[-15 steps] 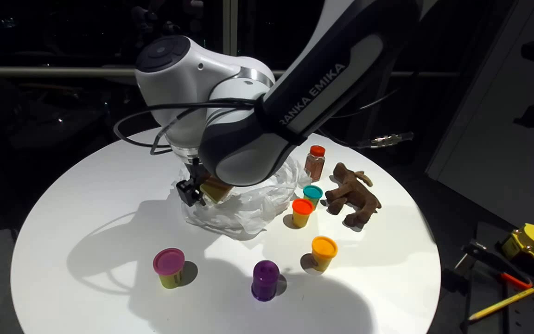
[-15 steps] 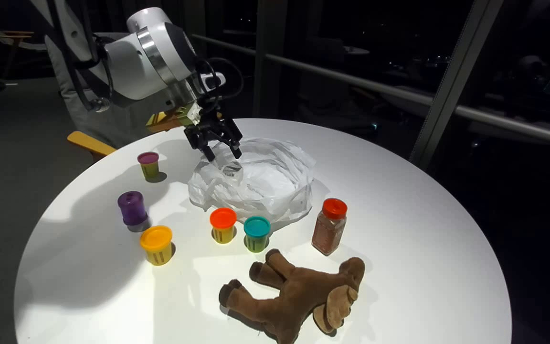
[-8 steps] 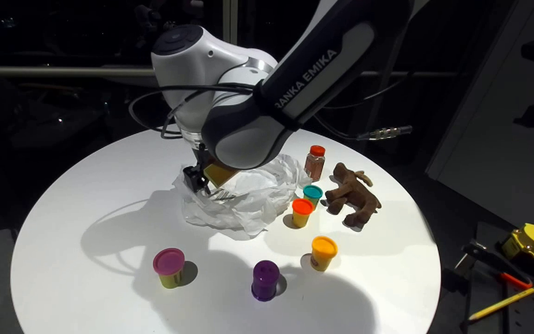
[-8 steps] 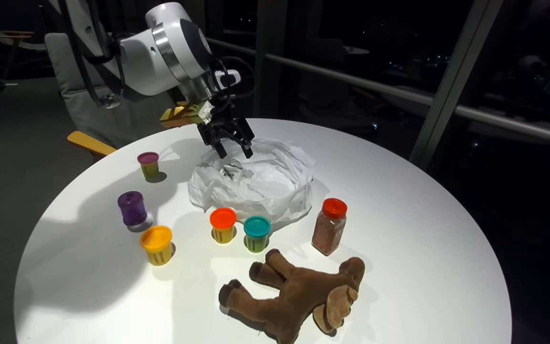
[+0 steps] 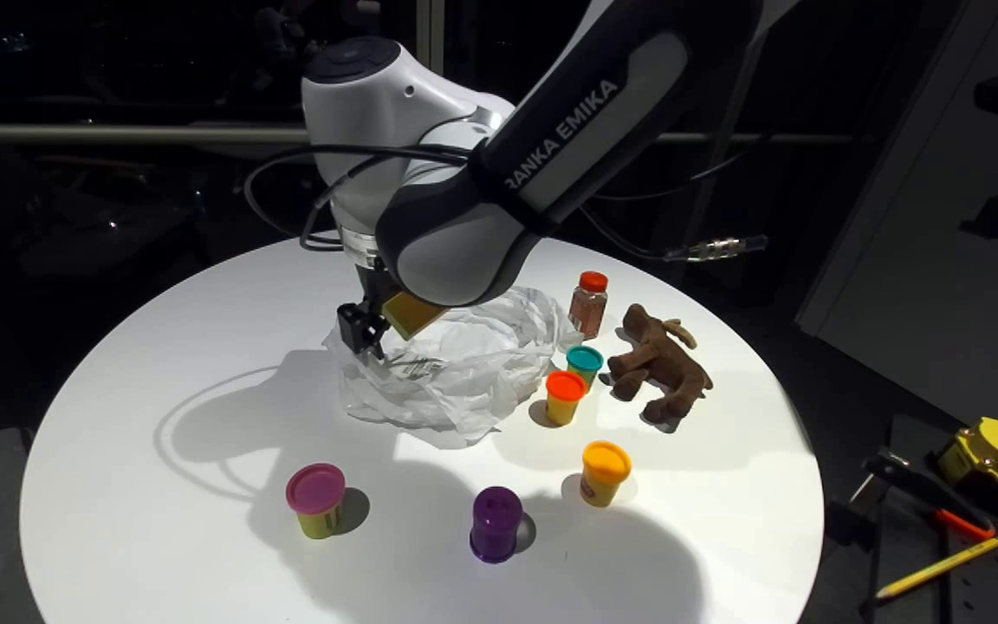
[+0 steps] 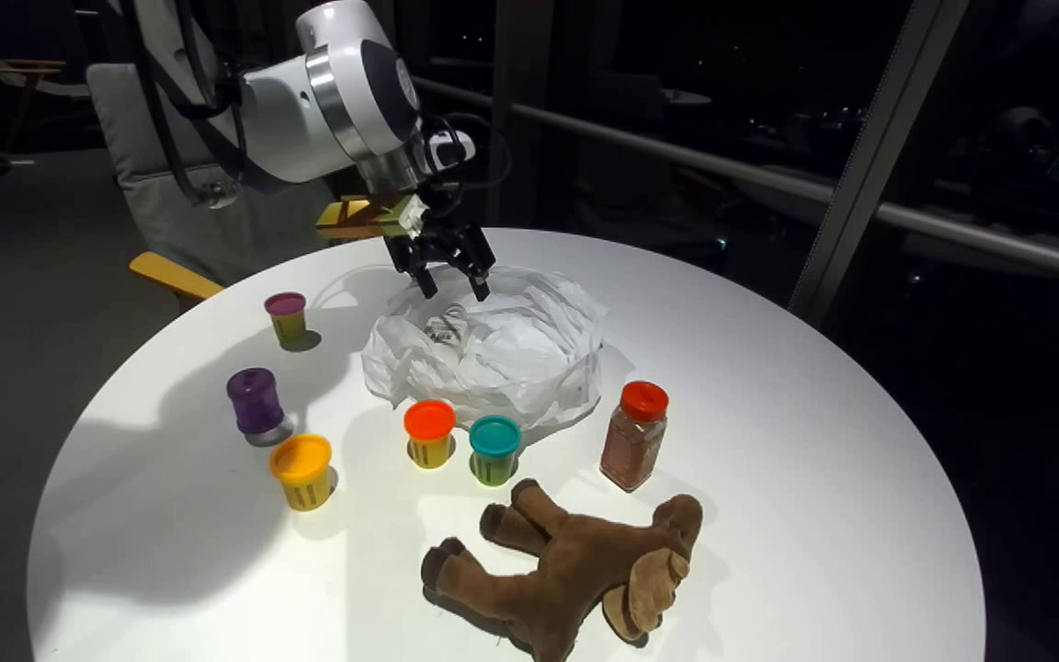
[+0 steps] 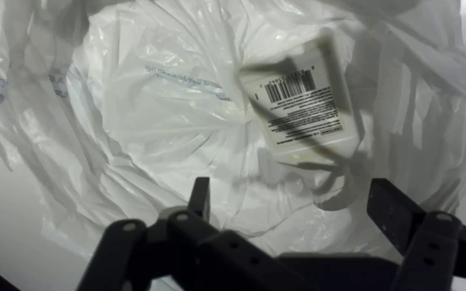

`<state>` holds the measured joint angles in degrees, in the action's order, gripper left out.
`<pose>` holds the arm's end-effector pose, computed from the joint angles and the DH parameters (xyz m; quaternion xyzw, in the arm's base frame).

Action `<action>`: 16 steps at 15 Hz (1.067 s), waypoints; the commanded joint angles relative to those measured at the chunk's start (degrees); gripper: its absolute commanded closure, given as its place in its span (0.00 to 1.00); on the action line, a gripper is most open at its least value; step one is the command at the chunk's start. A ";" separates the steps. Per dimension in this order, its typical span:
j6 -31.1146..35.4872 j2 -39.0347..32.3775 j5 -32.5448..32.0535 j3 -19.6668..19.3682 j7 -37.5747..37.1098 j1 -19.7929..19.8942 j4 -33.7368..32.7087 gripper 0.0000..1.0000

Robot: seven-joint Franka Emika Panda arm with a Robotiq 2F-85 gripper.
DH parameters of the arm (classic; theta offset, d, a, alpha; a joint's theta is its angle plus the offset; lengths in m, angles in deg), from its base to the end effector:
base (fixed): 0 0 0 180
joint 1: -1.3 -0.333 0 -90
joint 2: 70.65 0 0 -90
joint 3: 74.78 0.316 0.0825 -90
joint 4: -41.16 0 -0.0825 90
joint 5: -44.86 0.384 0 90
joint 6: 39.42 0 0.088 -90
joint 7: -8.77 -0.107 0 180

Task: Remove the contents from the bag and put them on the table.

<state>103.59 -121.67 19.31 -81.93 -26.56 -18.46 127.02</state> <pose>0.6981 0.1745 0.1497 0.9808 0.0004 0.1224 0.1519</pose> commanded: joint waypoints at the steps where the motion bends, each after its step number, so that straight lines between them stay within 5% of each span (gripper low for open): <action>1: 2.50 -1.84 3.46 0.50 4.65 0.68 -1.87 0.00; 16: 4.24 -4.66 4.73 -1.91 8.36 -0.17 -3.68 0.00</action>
<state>107.41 -124.69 21.96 -83.72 -21.04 -18.59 125.67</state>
